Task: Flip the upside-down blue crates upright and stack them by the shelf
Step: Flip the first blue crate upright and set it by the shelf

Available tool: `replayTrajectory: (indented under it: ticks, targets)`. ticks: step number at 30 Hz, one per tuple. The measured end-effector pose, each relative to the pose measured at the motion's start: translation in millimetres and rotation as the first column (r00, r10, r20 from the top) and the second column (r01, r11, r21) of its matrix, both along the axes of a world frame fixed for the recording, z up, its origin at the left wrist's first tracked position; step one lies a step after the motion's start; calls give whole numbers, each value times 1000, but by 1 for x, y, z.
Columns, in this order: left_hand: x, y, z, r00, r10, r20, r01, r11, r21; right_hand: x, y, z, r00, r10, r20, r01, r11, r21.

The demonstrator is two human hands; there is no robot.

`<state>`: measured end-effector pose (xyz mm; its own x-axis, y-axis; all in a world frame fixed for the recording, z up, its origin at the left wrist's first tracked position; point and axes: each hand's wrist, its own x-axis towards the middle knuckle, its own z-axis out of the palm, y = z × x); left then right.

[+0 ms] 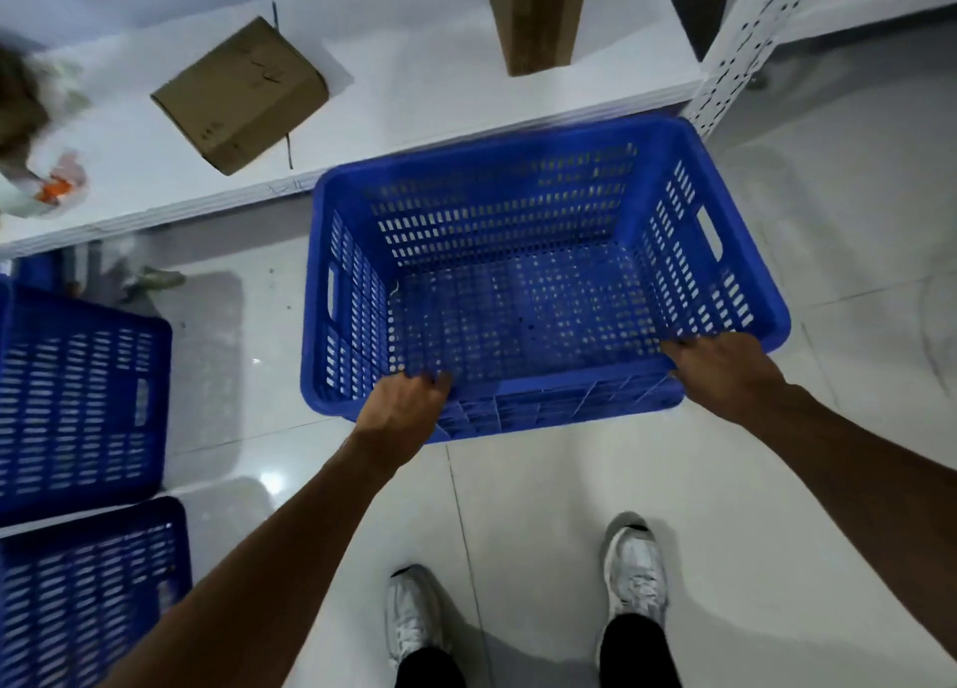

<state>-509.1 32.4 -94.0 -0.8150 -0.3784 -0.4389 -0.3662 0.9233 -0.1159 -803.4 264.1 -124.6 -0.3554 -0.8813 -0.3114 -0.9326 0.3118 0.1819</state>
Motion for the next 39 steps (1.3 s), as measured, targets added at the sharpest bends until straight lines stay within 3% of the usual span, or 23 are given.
replayTrajectory:
  ticks: [10,13,16,21,28,39]
  targets:
    - [-42,65,-73,984,129,-124,-119,989,86,-56,27,-58,998,-10,56,15,996,-90]
    - [-44,71,-74,966,221,-133,-203,970,136,-58,31,-62,997,-19,69,24,998,-65]
    - [-45,72,-70,973,182,-143,-170,981,92,-61,32,-61,996,-12,85,17,998,-54]
    - [-43,68,-67,959,282,-9,-279,953,117,-57,30,-58,992,21,122,-17,999,-36]
    - [-35,52,-72,950,312,29,-313,947,77,-49,26,-59,992,60,108,-61,998,10]
    - [-16,52,-70,913,403,-56,-389,906,169,-31,16,-53,999,-25,42,19,992,127]
